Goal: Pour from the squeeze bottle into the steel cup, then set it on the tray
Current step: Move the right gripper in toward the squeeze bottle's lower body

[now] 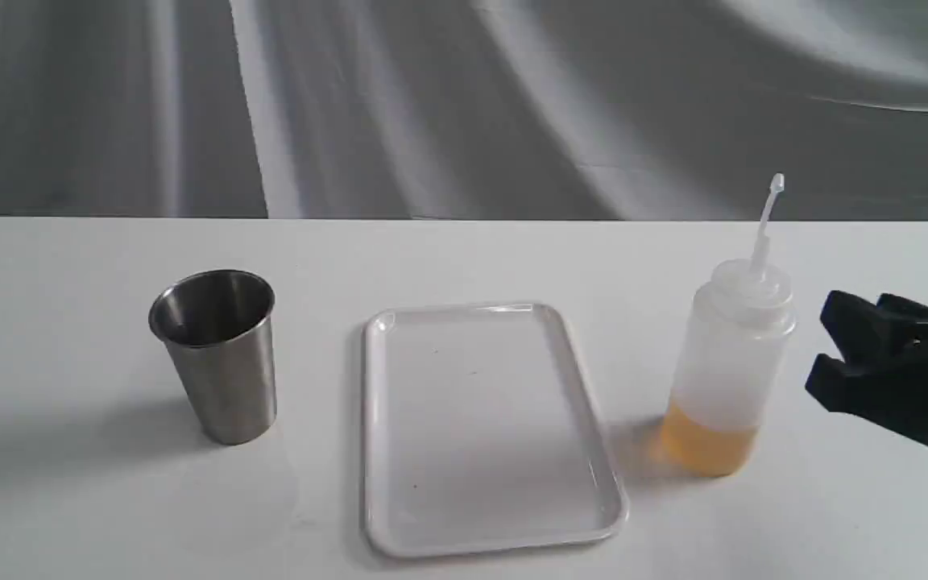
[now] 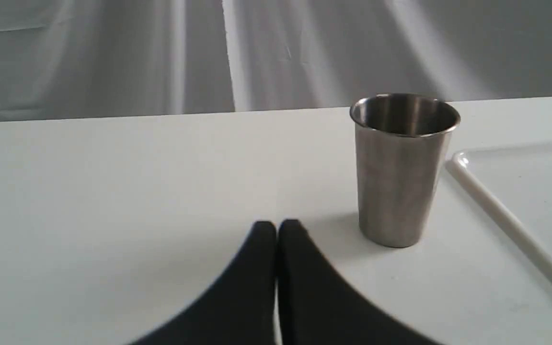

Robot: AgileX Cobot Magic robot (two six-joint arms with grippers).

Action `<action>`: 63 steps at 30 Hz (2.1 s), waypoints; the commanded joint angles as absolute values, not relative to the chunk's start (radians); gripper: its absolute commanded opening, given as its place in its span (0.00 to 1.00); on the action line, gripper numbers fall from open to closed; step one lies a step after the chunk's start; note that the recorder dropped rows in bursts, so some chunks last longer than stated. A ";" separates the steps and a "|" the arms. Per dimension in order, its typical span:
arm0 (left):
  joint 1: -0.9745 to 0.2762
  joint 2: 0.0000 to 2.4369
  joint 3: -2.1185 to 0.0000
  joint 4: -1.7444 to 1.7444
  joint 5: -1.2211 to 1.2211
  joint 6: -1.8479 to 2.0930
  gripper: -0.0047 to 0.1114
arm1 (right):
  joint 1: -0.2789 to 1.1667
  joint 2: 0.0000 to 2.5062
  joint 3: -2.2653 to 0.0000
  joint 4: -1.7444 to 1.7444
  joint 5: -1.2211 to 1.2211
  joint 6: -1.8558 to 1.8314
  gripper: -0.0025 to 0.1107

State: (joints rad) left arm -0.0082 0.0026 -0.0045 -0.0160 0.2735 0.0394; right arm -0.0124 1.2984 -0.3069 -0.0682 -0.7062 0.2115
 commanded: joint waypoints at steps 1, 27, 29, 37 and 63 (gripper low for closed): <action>-0.014 0.000 0.000 -0.017 0.266 0.035 0.04 | -0.008 1.334 -0.298 -0.122 -0.720 0.217 0.61; -0.014 0.000 0.000 -0.017 0.266 0.035 0.04 | -0.008 1.565 -0.298 -0.180 -0.823 0.150 0.95; -0.014 0.000 0.000 -0.017 0.266 0.035 0.04 | -0.008 1.618 -0.300 -0.180 -0.876 0.150 0.95; -0.014 0.000 0.000 -0.017 0.266 0.036 0.04 | -0.008 1.734 -0.308 -0.180 -0.970 0.104 0.95; -0.014 0.000 0.000 -0.017 0.266 0.037 0.04 | -0.010 1.929 -0.409 -0.090 -1.088 0.078 0.95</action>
